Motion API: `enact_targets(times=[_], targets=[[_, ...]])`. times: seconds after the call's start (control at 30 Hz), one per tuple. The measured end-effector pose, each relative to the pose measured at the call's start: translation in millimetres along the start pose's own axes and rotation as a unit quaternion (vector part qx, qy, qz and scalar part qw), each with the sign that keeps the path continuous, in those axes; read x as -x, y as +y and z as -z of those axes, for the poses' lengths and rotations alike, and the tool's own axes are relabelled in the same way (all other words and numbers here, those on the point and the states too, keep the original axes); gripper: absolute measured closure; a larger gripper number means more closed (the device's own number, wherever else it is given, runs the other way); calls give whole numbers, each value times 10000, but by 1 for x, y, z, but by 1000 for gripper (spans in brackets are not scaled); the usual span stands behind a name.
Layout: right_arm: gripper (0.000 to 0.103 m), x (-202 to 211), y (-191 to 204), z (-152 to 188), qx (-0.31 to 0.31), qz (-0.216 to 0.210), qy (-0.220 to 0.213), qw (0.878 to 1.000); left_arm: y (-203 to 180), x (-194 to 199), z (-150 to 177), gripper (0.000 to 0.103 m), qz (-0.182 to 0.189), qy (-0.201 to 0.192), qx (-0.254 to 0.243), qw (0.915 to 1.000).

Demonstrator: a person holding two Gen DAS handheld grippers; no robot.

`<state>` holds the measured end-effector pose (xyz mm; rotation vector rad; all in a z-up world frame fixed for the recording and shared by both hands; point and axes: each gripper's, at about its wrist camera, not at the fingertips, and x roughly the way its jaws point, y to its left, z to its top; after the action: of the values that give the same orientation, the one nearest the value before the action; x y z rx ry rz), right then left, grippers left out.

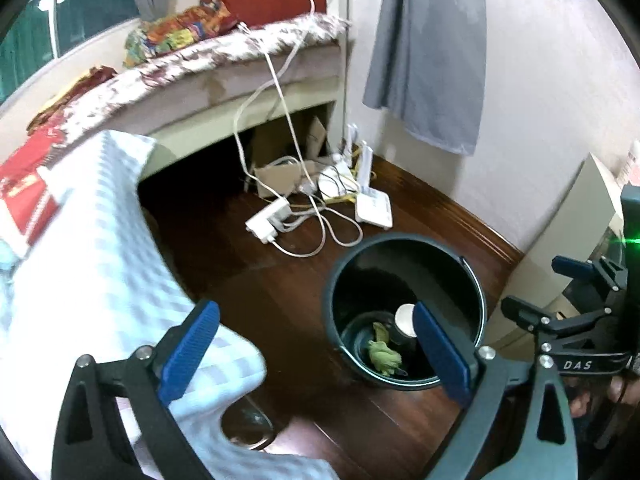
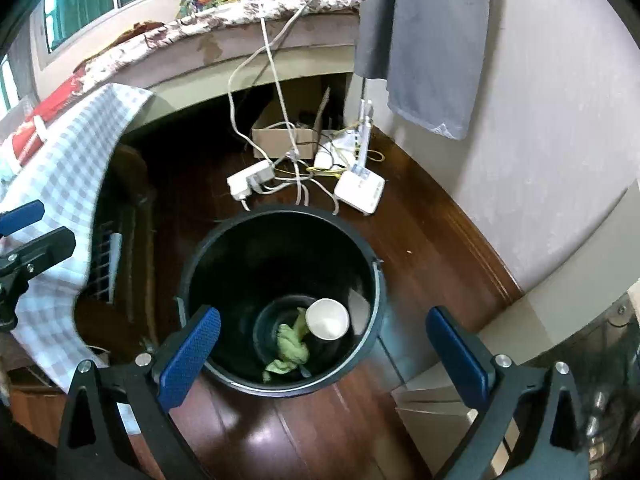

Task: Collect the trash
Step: 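Carry the yellow cloth and paper cup over the black bucket and release both, then move both tools back over the table toward the remaining trash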

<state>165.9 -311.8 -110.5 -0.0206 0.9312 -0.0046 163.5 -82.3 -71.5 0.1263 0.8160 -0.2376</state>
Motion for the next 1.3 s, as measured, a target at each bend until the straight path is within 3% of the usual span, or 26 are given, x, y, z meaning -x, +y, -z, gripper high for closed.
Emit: enact_targets(times=[0.3,0.53,0.73,1.03,1.3], targets=[[0,40,21,-10,186,155,-278,9993,19,30,0,5,-187,-233,275,9992],[0,63,43,-20,391,-3,-573,9976,47,60,5,5,-406,-542,659,9955],[0,72,83,-29,686,-302,-770,9942,83,81,13,5,-829,-750,951,9892],[0,83,159,-46,1170,-812,-1016,9846,156,118,40,5,-1566,-1031,1693,9676],[0,86,221,-55,1554,-1184,-1099,9745,216,132,72,5,-2164,-1052,2379,9410]])
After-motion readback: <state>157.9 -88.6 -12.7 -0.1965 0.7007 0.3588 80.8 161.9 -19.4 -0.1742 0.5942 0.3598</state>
